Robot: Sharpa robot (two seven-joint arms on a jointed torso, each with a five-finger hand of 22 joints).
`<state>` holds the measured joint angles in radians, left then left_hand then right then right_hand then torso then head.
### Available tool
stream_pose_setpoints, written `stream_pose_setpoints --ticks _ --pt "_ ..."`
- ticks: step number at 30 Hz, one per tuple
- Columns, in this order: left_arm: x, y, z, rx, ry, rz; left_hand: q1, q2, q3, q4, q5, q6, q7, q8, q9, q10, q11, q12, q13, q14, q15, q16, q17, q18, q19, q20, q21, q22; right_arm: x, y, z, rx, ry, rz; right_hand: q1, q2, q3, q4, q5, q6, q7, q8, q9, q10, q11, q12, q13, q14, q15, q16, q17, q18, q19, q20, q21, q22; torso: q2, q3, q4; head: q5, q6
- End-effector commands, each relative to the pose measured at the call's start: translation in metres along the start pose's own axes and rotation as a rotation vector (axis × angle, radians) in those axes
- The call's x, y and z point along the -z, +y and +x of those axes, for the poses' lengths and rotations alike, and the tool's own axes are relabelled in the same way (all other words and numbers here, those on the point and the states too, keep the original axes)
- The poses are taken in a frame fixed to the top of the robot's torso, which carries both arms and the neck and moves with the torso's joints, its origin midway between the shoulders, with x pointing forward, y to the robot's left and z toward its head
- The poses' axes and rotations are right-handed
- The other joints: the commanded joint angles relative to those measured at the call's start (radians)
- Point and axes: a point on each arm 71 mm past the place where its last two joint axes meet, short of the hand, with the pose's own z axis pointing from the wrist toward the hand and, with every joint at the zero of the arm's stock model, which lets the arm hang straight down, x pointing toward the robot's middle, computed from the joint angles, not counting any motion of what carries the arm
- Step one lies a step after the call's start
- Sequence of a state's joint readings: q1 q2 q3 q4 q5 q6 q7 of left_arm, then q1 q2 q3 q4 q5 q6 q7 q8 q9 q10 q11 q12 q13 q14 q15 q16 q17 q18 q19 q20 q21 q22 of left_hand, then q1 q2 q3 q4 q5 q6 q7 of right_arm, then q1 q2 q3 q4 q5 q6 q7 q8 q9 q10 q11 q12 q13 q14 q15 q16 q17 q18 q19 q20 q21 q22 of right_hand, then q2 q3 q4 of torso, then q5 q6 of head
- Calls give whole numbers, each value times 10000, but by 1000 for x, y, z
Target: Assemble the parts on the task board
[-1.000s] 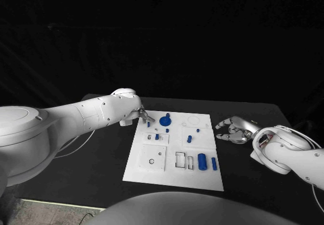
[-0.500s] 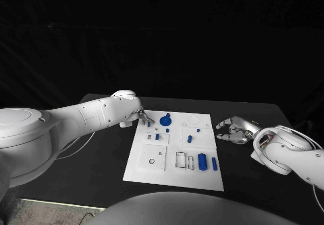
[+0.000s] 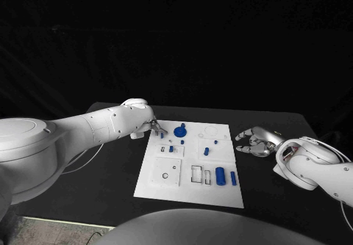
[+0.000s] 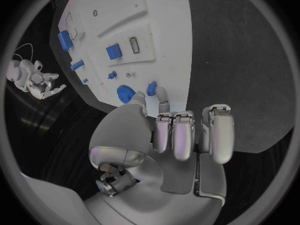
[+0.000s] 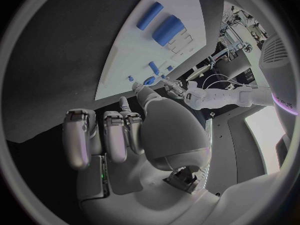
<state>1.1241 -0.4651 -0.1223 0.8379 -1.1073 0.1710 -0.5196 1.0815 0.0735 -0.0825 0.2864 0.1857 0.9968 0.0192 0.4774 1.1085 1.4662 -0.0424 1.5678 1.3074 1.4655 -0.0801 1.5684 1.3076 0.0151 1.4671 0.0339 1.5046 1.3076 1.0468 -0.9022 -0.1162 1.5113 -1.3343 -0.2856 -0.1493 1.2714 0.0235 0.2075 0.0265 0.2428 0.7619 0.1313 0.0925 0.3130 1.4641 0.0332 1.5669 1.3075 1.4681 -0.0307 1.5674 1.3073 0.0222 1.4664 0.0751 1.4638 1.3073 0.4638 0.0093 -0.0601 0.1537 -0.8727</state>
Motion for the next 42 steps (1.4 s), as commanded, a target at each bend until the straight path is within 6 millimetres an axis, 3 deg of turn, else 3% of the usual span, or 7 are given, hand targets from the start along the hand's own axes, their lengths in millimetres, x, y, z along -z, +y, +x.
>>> stream_pose_setpoints --ticks 1,21,27,36,42 --pt "0 -3 0 137 30 238 131 22 -44 0 94 -49 48 -86 16 1046 85 30 2634 1053 53 24 2632 105 332 43 -48 2000 0 1 0 11 27 -64 -7 66 24 31 47 77 23 49 -15 1067 56 39 2632 1027 65 34 2635 81 423 100 -12 2226 1 3 -5 -8 1" --pt "-5 -2 5 357 134 303 404 86 -48 -12 572 -101 82 -319 -17 1046 119 30 2634 1053 86 24 2632 129 257 75 -128 1957 0 0 0 -12 18 -35 33 78 65 20 129 89 29 42 -41 1067 59 39 2632 1027 65 34 2635 82 421 100 -19 2224 9 -3 12 -95 1" --pt "-7 -1 4 461 127 327 548 118 -34 -11 916 -72 92 -444 -47 1046 133 30 2634 1053 102 24 2632 136 233 91 -157 1949 1 0 0 -51 40 -11 40 80 75 19 157 94 32 41 -48 1067 60 39 2632 1027 66 34 2635 83 420 100 -22 2224 7 4 2 -75 1" --pt "-7 0 4 714 111 527 952 154 118 -29 1962 -38 73 -662 -59 1046 123 30 2634 1053 104 24 2632 145 206 99 -194 1955 0 -1 0 -124 74 38 49 96 99 26 211 105 37 38 -63 1067 63 39 2632 1027 68 34 2635 84 418 100 -27 2223 -6 3 8 -78 1" --pt "-7 -1 4 876 182 685 1608 46 524 -123 3339 -78 33 -823 -26 1046 93 30 2634 1053 73 24 2632 152 183 80 -227 1963 0 -2 1 -200 120 91 74 114 138 24 278 113 38 31 -85 1067 64 39 2632 1027 71 34 2635 87 413 102 -40 2219 -3 2 4 -70 1"
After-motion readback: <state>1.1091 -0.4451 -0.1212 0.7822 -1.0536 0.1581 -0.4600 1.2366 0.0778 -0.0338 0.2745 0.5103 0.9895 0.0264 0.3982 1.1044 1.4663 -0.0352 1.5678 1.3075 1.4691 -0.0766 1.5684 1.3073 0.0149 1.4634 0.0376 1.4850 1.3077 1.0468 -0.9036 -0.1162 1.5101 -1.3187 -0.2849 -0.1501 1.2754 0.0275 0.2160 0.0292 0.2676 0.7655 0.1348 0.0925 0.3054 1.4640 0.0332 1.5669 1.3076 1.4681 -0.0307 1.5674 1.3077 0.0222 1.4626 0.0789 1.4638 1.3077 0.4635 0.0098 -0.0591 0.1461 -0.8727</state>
